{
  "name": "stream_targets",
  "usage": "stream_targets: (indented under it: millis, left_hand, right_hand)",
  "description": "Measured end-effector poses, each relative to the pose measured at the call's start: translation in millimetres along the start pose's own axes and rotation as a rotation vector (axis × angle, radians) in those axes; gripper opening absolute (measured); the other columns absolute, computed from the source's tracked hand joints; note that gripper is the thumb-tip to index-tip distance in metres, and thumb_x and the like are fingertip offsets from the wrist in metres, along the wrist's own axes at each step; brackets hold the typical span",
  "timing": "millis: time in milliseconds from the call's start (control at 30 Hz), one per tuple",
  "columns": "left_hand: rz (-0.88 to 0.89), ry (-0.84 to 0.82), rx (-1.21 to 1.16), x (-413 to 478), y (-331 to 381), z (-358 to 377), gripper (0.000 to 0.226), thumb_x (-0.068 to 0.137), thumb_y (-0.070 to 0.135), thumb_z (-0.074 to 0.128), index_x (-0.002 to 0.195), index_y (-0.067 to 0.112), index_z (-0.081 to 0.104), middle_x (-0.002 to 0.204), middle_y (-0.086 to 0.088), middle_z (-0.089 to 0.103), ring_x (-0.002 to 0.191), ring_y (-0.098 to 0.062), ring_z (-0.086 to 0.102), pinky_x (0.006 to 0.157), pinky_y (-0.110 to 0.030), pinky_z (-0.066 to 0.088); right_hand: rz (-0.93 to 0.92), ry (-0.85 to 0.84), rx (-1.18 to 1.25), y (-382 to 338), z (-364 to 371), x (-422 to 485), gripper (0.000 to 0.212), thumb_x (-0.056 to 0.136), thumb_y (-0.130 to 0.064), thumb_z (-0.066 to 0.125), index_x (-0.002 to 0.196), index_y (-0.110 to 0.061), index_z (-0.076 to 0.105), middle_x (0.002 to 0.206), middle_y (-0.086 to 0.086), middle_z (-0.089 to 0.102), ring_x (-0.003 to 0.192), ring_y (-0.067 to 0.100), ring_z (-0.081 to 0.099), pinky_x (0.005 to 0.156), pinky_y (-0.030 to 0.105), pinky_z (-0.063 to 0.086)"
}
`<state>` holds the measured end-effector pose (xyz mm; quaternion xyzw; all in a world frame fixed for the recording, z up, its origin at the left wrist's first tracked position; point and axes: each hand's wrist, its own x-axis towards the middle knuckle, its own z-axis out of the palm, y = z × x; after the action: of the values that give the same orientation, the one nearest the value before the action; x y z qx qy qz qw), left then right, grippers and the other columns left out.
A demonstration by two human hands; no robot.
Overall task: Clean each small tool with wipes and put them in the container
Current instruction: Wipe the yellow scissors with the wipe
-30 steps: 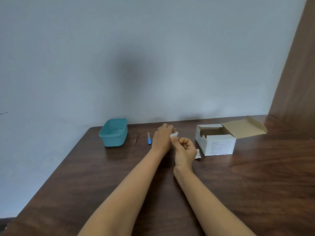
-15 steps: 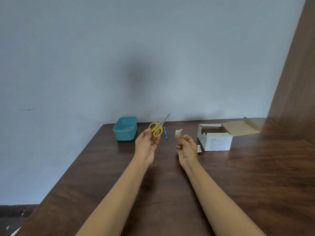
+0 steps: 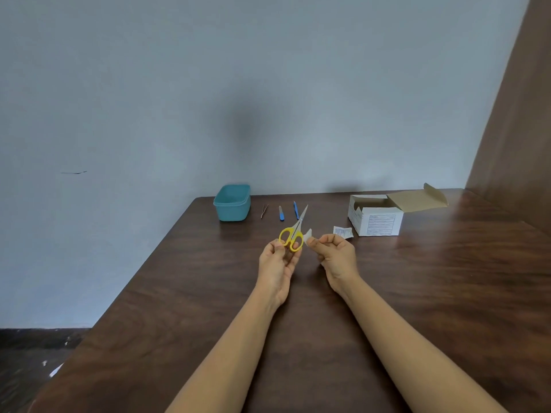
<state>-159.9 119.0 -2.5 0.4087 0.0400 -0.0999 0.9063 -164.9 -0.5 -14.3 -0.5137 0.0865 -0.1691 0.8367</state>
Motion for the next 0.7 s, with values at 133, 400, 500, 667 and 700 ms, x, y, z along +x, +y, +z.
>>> stream_targets:
  millis: [133, 400, 500, 667, 700]
  left_hand:
    - [-0.007, -0.045, 0.08, 4, 5, -3, 0.02, 0.104, 0.01, 0.036, 0.107, 0.004, 0.054, 0.102, -0.01, 0.069, 0.089, -0.015, 0.067, 0.079, -0.026, 0.054]
    - [0.014, -0.064, 0.245, 11, 6, -4, 0.021, 0.103, 0.01, 0.037, 0.099, 0.01, 0.057, 0.09, -0.005, 0.067, 0.082, -0.011, 0.063, 0.075, -0.023, 0.052]
    - [0.025, -0.066, 0.28, 13, 4, -4, 0.023, 0.103, 0.01, 0.037, 0.096, 0.011, 0.06, 0.09, -0.005, 0.064, 0.081, -0.01, 0.059, 0.076, -0.022, 0.052]
    - [-0.002, 0.075, 0.141, 18, 13, -5, 0.027, 0.104, 0.021, 0.038, 0.092, 0.008, 0.059, 0.082, -0.005, 0.06, 0.077, -0.012, 0.058, 0.072, -0.025, 0.05]
    - [-0.002, 0.109, 0.112, 20, 19, -7, 0.028, 0.104, 0.024, 0.038, 0.091, 0.009, 0.059, 0.081, -0.004, 0.06, 0.076, -0.011, 0.058, 0.07, -0.024, 0.05]
  right_hand:
    - [-0.023, -0.02, -0.101, 0, 2, -2, 0.027, 0.073, 0.0, 0.077, 0.071, -0.012, 0.053, 0.06, 0.001, 0.053, 0.051, 0.007, 0.04, 0.052, 0.02, 0.034]
    - [0.02, -0.107, -0.094, -3, -1, 3, 0.026, 0.078, -0.002, 0.073, 0.069, -0.014, 0.053, 0.058, -0.001, 0.052, 0.052, 0.008, 0.038, 0.05, 0.019, 0.033]
    - [0.065, -0.206, -0.063, -4, -2, 4, 0.03, 0.086, -0.002, 0.064, 0.067, -0.018, 0.047, 0.061, 0.0, 0.051, 0.054, 0.009, 0.04, 0.053, 0.02, 0.034]
    - [0.231, -0.341, -0.04, -14, -4, 5, 0.036, 0.09, -0.001, 0.055, 0.065, -0.021, 0.039, 0.072, 0.004, 0.057, 0.046, 0.006, 0.04, 0.051, 0.019, 0.034]
    - [0.268, -0.374, -0.054, -16, -6, 4, 0.037, 0.091, 0.0, 0.055, 0.065, -0.021, 0.039, 0.072, 0.005, 0.058, 0.045, 0.005, 0.039, 0.049, 0.018, 0.034]
